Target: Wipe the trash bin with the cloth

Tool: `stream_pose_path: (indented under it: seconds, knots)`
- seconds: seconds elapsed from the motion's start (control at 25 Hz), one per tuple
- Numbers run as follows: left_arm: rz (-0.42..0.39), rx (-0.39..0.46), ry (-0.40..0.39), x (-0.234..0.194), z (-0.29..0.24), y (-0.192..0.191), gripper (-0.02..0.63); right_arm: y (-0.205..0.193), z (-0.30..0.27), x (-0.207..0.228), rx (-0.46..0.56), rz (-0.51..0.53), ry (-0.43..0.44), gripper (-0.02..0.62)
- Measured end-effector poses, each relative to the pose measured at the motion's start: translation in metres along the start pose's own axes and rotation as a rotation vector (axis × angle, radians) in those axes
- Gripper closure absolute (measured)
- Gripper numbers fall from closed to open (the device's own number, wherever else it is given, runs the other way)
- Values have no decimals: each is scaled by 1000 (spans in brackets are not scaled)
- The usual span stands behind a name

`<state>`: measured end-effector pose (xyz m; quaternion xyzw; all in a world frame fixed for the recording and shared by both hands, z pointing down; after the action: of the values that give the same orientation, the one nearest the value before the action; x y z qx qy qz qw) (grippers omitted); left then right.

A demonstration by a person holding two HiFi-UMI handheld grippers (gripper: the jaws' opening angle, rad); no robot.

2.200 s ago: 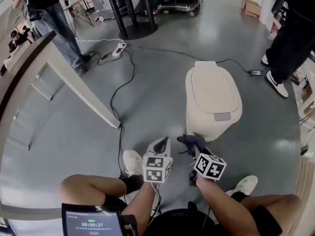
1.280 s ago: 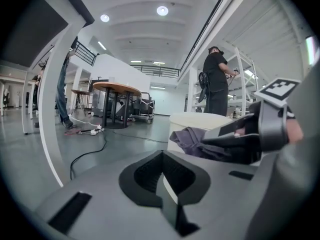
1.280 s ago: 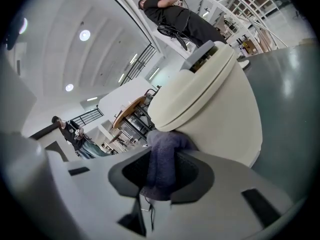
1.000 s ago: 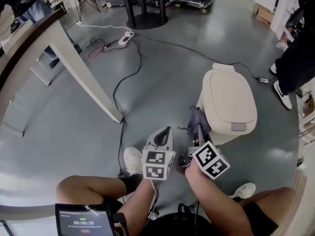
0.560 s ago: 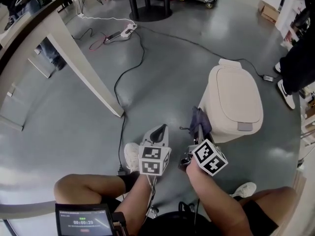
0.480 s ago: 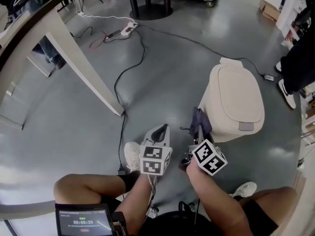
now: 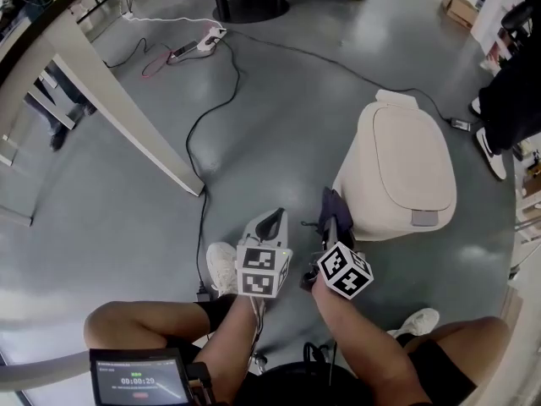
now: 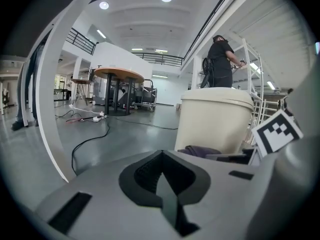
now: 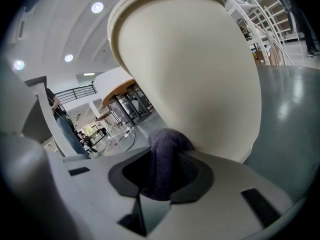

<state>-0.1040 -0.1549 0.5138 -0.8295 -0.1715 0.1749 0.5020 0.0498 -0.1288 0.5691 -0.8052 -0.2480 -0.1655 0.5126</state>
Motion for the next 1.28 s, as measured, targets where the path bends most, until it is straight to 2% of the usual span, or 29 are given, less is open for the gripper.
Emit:
stream_pose_path:
  seconds: [0.24, 0.44, 0.68, 0.92, 1.08, 1.28]
  knots:
    - [1, -5, -8, -13, -14, -6, 606, -26, -19, 17, -29, 23, -41, 502]
    - [42, -38, -13, -28, -30, -22, 606, -51, -32, 32, -66, 31, -61, 502]
    - [66, -64, -10, -40, -38, -28, 606, -52, -39, 26, -86, 43, -55, 502]
    - [105, -58, -31, -59, -49, -24, 606, -20, -37, -15, -2, 23, 8, 502]
    - [153, -8, -81, -72, -52, -2, 606, 4, -28, -48, 66, -4, 48, 502]
    - [161, 57, -136, -60, -50, 24, 606, 43, -14, -65, 173, -14, 78, 502]
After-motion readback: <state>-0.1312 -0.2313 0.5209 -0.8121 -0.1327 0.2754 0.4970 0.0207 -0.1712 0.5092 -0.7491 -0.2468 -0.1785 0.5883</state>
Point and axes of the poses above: the fingertips, and each gripper's own axes: z backward along the fingers, x to its right, y out of its top, the point moved 3 cm from there along z, backward along the fingers, and after that the axes turned 2 degrees about y, right-handed, at the moved point
